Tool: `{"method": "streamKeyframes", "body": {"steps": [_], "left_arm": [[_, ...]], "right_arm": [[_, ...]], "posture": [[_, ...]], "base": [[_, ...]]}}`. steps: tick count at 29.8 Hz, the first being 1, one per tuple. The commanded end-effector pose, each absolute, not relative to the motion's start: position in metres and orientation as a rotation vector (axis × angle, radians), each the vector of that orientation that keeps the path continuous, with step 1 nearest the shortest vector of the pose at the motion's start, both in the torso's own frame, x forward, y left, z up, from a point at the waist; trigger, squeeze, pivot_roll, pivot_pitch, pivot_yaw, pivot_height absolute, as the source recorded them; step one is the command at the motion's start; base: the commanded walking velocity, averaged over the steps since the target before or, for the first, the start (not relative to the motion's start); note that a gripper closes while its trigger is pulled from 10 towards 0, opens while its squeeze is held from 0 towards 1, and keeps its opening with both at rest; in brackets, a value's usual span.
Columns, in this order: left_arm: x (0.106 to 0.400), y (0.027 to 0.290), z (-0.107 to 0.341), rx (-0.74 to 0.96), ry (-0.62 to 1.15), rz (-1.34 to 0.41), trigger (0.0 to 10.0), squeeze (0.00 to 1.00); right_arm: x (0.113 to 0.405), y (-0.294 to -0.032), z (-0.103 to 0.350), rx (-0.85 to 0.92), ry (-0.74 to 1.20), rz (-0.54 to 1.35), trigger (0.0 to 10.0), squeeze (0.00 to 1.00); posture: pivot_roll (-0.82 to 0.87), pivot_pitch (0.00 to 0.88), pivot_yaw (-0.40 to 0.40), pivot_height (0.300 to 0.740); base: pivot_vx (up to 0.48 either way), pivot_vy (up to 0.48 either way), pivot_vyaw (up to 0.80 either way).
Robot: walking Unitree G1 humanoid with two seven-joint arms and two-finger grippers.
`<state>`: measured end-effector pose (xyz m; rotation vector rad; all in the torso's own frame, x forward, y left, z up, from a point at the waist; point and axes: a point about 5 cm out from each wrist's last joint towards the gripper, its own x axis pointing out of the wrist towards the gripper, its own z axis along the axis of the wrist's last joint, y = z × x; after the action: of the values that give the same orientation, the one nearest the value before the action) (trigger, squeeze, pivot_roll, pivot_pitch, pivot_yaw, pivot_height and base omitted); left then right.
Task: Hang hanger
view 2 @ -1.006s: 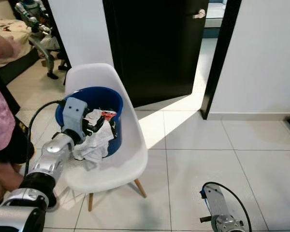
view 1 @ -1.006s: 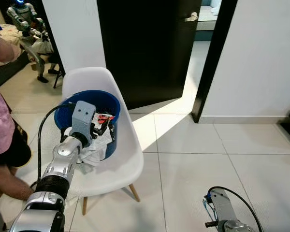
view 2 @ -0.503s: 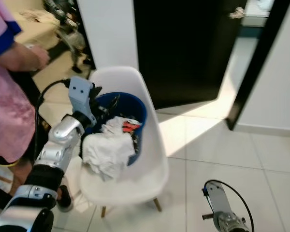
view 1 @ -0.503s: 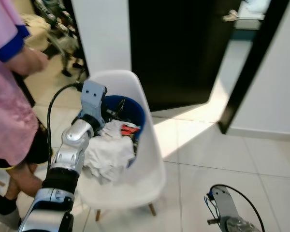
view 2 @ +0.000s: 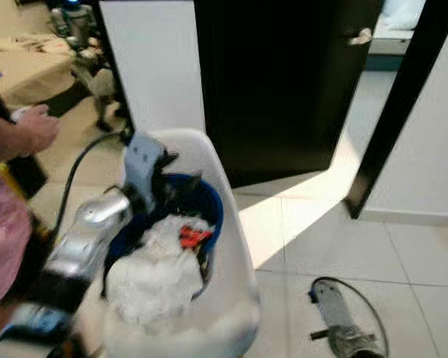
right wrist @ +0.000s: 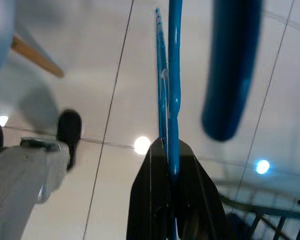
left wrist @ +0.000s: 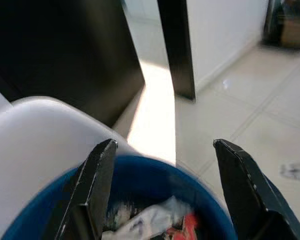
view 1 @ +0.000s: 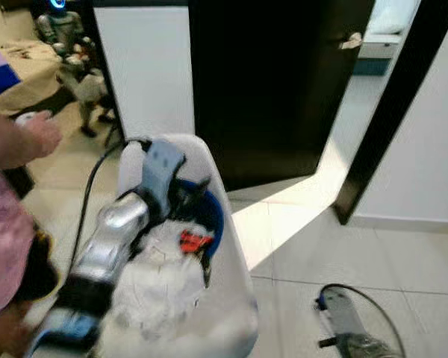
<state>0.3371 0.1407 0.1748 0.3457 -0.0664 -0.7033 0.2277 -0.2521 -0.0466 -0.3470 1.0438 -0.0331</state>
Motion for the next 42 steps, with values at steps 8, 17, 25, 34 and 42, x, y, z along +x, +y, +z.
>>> {"method": "streamKeyframes", "body": {"steps": [8, 17, 25, 34, 42], "left_arm": [[0.32, 0.153, 0.157, 0.57, 0.216, -0.821, 10.0, 0.0], [0.29, 0.159, 0.145, 0.661, 0.464, -1.008, 10.0, 0.0], [0.287, 0.174, 0.149, 0.784, 0.585, -0.987, 10.0, 0.0], [0.28, 0.174, 0.142, 0.794, 0.676, -0.996, 10.0, 0.0], [0.271, 0.191, 0.113, 0.782, 0.818, -0.932, 10.0, 0.0]], "right_arm": [[0.22, -0.256, -0.05, -0.349, 1.08, -0.031, 10.0, 0.0], [0.22, -0.256, -0.05, -0.356, 1.087, -0.03, 10.0, 0.0], [0.221, -0.255, -0.05, -0.363, 1.088, -0.032, 10.0, 0.0], [0.222, -0.255, -0.049, -0.368, 1.086, -0.032, 10.0, 0.0], [0.221, -0.255, -0.05, -0.38, 1.094, -0.022, 10.0, 0.0]], "posture": [[-0.01, 0.0, -0.002, 0.74], [-0.02, 0.0, 0.002, 0.74], [-0.02, 0.0, 0.019, 0.74], [-0.01, 0.0, 0.018, 0.74], [0.0, 0.0, 0.003, 0.74]], "base": [[0.0, 0.0, -0.06], [0.0, 0.0, 0.0], [0.0, 0.0, 0.0], [0.0, 0.0, 0.0], [0.0, 0.0, 0.0]]}}
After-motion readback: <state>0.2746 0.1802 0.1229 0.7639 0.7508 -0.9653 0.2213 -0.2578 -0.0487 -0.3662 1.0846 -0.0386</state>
